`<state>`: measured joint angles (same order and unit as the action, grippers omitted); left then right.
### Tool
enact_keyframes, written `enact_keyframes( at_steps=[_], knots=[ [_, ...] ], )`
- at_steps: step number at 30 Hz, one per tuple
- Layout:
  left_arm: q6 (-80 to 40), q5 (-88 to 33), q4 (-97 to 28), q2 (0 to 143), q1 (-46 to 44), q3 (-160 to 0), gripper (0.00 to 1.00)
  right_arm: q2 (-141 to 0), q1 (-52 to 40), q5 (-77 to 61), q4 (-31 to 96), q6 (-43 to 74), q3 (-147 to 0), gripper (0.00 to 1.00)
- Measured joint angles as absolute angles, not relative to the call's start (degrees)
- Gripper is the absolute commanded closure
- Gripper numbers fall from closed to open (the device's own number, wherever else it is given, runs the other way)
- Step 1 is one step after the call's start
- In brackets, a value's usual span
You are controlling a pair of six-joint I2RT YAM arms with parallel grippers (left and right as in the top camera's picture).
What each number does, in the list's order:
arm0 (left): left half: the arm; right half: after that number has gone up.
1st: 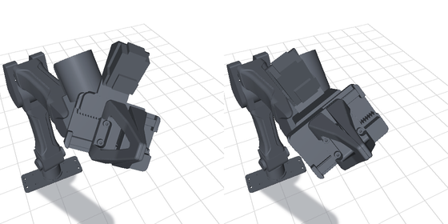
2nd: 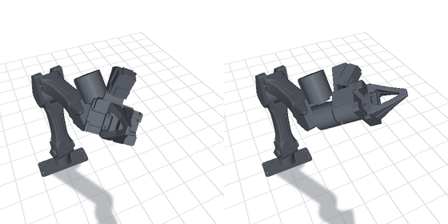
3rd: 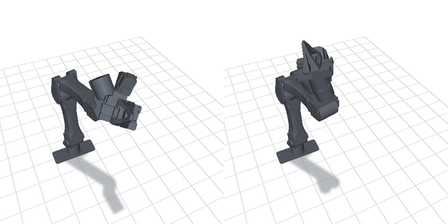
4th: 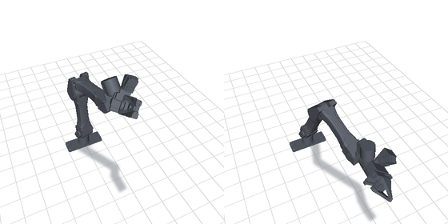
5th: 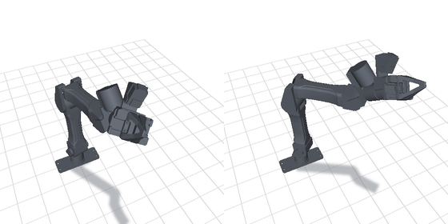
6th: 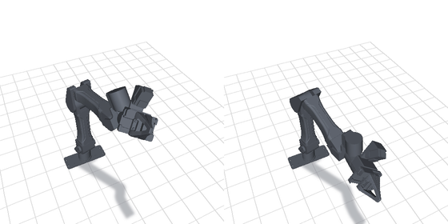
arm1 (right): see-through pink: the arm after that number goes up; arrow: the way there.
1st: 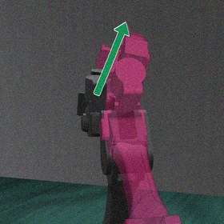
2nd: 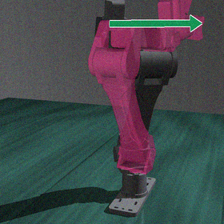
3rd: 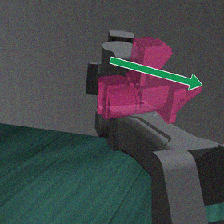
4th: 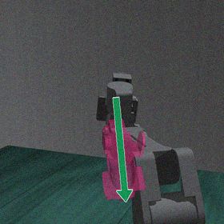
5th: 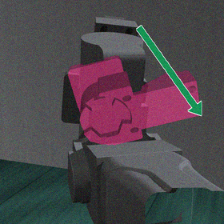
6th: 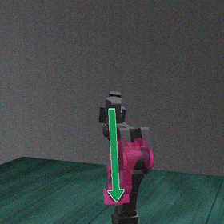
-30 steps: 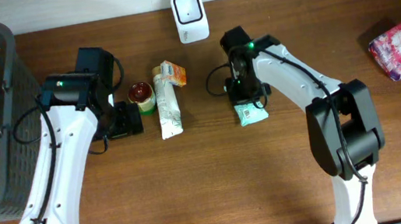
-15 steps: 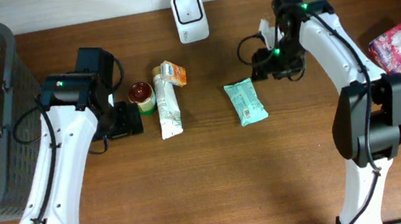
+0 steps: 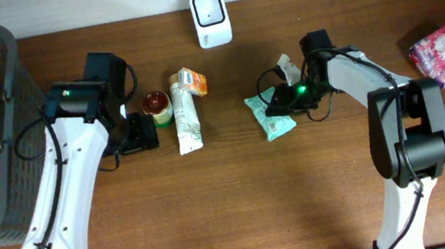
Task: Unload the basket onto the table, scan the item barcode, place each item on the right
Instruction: 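Lift the wipes pack up to the scanner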
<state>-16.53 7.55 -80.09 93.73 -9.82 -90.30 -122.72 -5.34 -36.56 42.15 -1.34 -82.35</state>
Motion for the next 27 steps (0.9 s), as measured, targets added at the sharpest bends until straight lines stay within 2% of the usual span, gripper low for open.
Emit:
enact_keyframes(
  at_steps=[2,9,17,27],
  knots=[
    [-16.53,7.57,-80.09,93.73,-9.82,-90.3,0.01,-122.72,-5.34,-37.45,42.26,0.34,-82.43,0.96],
    [-16.53,7.57,-80.07,93.73,-9.82,-90.3,0.01,-123.02,-5.34,-39.13,47.94,4.36,-92.51,0.96],
    [-16.53,7.57,-80.09,93.73,-9.82,-90.3,0.01,-122.96,-6.2,-53.12,44.88,5.56,-108.88,0.96],
    [-16.53,7.57,-80.09,93.73,-9.82,-90.3,0.01,-115.59,-11.31,-51.88,40.42,11.46,-110.48,0.96]
  ],
)
